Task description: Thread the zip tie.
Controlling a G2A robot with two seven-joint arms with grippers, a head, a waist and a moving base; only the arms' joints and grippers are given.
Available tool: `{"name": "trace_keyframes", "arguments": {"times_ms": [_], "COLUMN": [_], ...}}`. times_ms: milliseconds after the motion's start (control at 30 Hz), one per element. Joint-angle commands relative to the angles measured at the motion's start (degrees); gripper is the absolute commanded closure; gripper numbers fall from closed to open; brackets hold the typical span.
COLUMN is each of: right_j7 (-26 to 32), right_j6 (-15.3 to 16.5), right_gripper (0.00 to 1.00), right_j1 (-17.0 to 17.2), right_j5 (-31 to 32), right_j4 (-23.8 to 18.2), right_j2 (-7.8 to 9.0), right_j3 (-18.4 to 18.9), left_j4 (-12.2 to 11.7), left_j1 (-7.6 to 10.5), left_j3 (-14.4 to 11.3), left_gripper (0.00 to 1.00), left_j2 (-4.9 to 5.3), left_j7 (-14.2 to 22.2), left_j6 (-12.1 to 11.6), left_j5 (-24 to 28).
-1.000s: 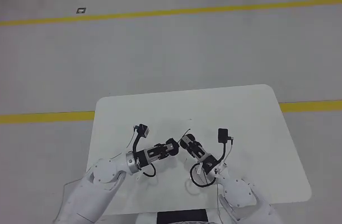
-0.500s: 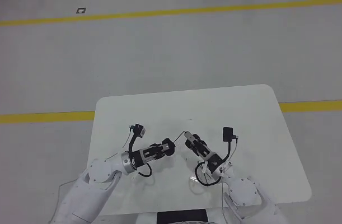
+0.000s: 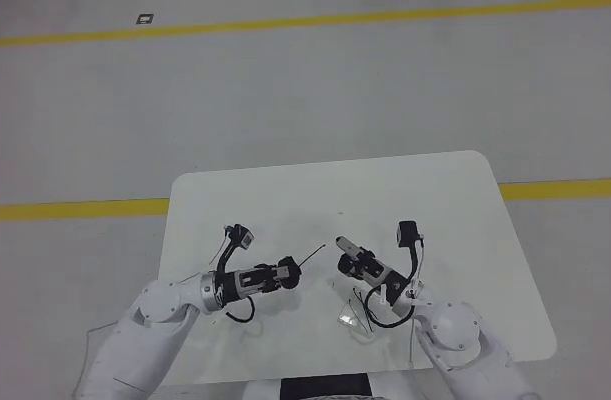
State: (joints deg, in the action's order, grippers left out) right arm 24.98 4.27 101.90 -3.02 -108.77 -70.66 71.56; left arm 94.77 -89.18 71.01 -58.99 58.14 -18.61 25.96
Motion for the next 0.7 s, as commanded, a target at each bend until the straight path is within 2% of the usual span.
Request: {"name": "trace_keyframes", "arguments": {"times_ms": [0,67,133,267,433,500,600,633,667], "right_j7": [0.0,0.2,5.2,15.2,22.9,25.6,31.2,31.2,31.2], "right_j6": [0.0,0.0,0.6,-0.1,-2.2,-3.2,-4.3,-4.3,-4.3], "right_gripper": [0.0,0.0,0.0,0.0,0.0,0.0,0.0,0.0,0.0], "right_j1": [0.0,-0.1,-1.0,-3.8,-7.2,-8.7,-11.0,-11.0,-11.0], "right_j5": [0.0,-1.0,-8.3,-17.4,-24.4,-26.7,-29.7,-29.7,-29.7], "right_j4": [0.0,0.4,2.1,6.6,10.6,12.2,14.7,14.7,14.7], "right_j2": [0.0,-0.03,0.01,0.45,0.61,0.61,0.63,0.63,0.63], "right_j3": [0.0,-0.1,0.2,2.4,2.2,1.6,0.3,0.3,0.3], "left_j4": [0.0,-0.7,-1.7,-3.9,-7.7,-9.1,-9.2,-9.0,-8.7], "left_j1": [0.0,0.14,0.73,1.42,2.58,3.48,4.25,4.5,5.05], "left_j3": [0.0,-0.2,0.0,1.0,1.8,1.7,-0.4,-1.3,-1.9], "left_gripper": [1.0,1.0,1.0,1.0,1.0,1.0,1.0,1.0,1.0], "left_j2": [0.0,-0.07,0.07,0.54,1.0,1.17,1.57,1.83,2.21], "left_j7": [0.0,-1.3,0.9,9.6,17.9,21.4,21.5,21.5,21.5], "left_j6": [0.0,1.2,1.8,2.1,2.6,2.7,3.0,3.0,2.0], "left_j5": [0.0,1.3,3.5,9.2,14.3,14.9,16.8,16.5,14.6]}}
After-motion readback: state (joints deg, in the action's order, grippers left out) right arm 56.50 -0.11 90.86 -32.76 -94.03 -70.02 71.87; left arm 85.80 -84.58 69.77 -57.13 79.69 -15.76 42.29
